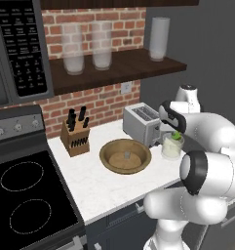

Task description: Grab a lemon wedge from the fridge and one ice cube from the ice bowl, and put them in the glass of lemonade.

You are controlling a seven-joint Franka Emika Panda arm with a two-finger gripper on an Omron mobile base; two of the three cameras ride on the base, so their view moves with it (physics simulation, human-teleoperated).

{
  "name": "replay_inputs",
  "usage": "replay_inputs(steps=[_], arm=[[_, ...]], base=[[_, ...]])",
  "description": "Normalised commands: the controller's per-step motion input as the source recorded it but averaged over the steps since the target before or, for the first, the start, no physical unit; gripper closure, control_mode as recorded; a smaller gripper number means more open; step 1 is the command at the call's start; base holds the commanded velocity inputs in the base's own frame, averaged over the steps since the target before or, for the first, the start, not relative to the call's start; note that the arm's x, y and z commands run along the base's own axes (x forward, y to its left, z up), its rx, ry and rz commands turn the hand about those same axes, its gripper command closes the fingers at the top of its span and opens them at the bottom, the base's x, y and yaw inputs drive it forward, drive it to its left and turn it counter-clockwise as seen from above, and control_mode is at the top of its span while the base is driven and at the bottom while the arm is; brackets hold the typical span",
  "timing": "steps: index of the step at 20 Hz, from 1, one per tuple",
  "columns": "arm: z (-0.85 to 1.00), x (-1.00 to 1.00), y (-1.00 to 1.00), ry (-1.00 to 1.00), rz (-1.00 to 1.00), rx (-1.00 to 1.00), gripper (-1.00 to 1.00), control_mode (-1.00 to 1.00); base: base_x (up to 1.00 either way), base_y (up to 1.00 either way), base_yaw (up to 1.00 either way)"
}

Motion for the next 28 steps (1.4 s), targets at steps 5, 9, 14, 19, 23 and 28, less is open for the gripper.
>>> replay_inputs(steps=[5,9,14,19,23,28], arm=[[0.0,0.13,0.0,0.02,0.0,0.0,1.0,-1.0],[0.0,0.26,0.0,0.1,0.0,0.0,1.0,-1.0],[0.0,0.13,0.05,0.01,0.0,0.0,1.0,-1.0],[0.0,0.04,-0.01,0.01,0.0,0.0,1.0,-1.0],[0.0,0.0,-0.14,0.0,0.0,0.0,1.0,-1.0],[0.0,0.1,-0.04,0.0,0.0,0.0,1.0,-1.0]], base=[[0.0,0.0,0.0],[0.0,0.0,0.0],[0.0,0.0,0.0],[0.0,0.0,0.0],[0.0,0.0,0.0],[0.0,0.0,0.0]])
